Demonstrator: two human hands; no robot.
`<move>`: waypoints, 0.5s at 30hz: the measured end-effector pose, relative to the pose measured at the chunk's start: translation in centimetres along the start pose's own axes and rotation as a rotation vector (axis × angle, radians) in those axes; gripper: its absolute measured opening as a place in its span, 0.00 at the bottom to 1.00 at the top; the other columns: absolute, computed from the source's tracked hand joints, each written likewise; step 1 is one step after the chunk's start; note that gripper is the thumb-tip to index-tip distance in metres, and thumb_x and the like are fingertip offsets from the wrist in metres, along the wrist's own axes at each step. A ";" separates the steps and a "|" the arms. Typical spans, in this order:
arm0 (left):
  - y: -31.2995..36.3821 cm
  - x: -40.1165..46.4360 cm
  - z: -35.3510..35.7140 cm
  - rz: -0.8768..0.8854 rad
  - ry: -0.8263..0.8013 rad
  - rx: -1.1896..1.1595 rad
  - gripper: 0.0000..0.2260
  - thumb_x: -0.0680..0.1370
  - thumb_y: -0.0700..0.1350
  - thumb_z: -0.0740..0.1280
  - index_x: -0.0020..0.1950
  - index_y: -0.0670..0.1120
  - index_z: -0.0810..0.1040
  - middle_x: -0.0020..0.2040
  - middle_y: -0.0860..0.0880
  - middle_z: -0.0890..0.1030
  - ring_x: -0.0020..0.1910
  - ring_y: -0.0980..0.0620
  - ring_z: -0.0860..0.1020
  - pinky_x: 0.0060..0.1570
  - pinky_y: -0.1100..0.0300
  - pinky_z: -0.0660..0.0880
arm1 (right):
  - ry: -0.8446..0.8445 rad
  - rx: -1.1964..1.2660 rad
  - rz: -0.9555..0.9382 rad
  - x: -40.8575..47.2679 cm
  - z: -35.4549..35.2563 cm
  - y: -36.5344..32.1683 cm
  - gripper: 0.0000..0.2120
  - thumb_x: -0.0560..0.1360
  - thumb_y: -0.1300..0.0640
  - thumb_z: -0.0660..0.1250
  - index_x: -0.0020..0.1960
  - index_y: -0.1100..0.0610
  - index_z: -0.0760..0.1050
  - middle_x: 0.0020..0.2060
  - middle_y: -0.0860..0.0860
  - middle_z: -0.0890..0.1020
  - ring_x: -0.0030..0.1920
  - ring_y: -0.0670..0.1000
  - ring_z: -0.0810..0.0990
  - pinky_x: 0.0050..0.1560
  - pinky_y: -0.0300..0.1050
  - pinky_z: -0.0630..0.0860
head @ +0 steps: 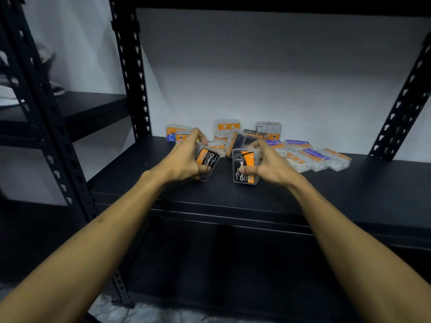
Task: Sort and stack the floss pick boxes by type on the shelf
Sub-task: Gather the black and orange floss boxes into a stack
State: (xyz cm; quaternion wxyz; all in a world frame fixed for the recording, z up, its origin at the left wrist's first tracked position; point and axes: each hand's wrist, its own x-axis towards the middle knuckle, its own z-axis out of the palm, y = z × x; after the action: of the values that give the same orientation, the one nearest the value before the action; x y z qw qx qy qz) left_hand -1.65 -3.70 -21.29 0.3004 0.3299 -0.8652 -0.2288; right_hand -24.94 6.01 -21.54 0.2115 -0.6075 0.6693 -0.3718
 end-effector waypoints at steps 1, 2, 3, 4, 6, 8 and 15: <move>-0.1 -0.1 -0.1 -0.008 0.010 -0.014 0.28 0.68 0.40 0.79 0.58 0.50 0.65 0.45 0.49 0.80 0.39 0.52 0.82 0.31 0.61 0.80 | 0.001 0.006 -0.026 -0.2 0.1 0.1 0.32 0.71 0.58 0.77 0.69 0.48 0.65 0.62 0.46 0.76 0.55 0.47 0.79 0.61 0.51 0.77; -0.3 -0.2 -0.1 -0.013 0.018 -0.033 0.28 0.68 0.40 0.79 0.58 0.50 0.65 0.44 0.49 0.81 0.38 0.51 0.83 0.31 0.59 0.80 | -0.002 0.007 -0.056 -0.3 0.2 0.1 0.35 0.72 0.59 0.76 0.72 0.45 0.63 0.64 0.44 0.73 0.58 0.46 0.77 0.59 0.46 0.75; -0.5 -0.2 -0.1 -0.011 0.021 -0.052 0.29 0.67 0.40 0.80 0.60 0.51 0.66 0.44 0.48 0.82 0.38 0.50 0.83 0.33 0.58 0.81 | -0.008 0.015 -0.073 -0.4 0.2 0.1 0.35 0.72 0.60 0.75 0.73 0.45 0.64 0.63 0.45 0.73 0.60 0.47 0.77 0.55 0.42 0.75; -0.7 -0.3 -0.2 0.000 0.019 -0.066 0.31 0.67 0.40 0.80 0.63 0.52 0.67 0.46 0.49 0.83 0.39 0.52 0.84 0.36 0.60 0.81 | -0.010 0.034 -0.073 -0.5 0.2 0.1 0.33 0.72 0.61 0.75 0.73 0.46 0.66 0.60 0.46 0.76 0.58 0.47 0.79 0.49 0.37 0.77; -1.2 -0.5 -0.5 0.010 0.014 -0.057 0.32 0.67 0.42 0.80 0.68 0.56 0.72 0.53 0.53 0.82 0.44 0.59 0.83 0.41 0.68 0.79 | 0.003 0.053 -0.060 -0.4 0.1 0.2 0.31 0.72 0.62 0.75 0.71 0.50 0.69 0.53 0.45 0.79 0.50 0.42 0.81 0.37 0.31 0.77; -1.6 -0.5 -0.8 -0.012 0.023 -0.028 0.29 0.66 0.46 0.81 0.65 0.57 0.77 0.53 0.55 0.83 0.46 0.62 0.82 0.44 0.70 0.78 | 0.013 0.036 -0.044 -0.2 -0.2 0.2 0.31 0.71 0.62 0.76 0.70 0.53 0.70 0.49 0.44 0.80 0.46 0.40 0.81 0.39 0.33 0.79; -3.3 0.0 -2.0 -0.065 0.080 -0.104 0.27 0.61 0.49 0.83 0.53 0.57 0.73 0.44 0.47 0.83 0.38 0.52 0.81 0.41 0.57 0.76 | 0.087 0.055 -0.094 0.0 0.3 -0.2 0.30 0.67 0.60 0.80 0.62 0.52 0.66 0.55 0.51 0.78 0.49 0.50 0.84 0.44 0.43 0.83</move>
State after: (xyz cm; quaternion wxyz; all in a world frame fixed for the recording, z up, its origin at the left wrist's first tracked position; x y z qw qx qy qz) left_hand 1.11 -6.35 -21.79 0.3439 0.3509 -0.8282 -0.2697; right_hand -24.64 5.90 -21.56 0.1813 -0.6157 0.6380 -0.4255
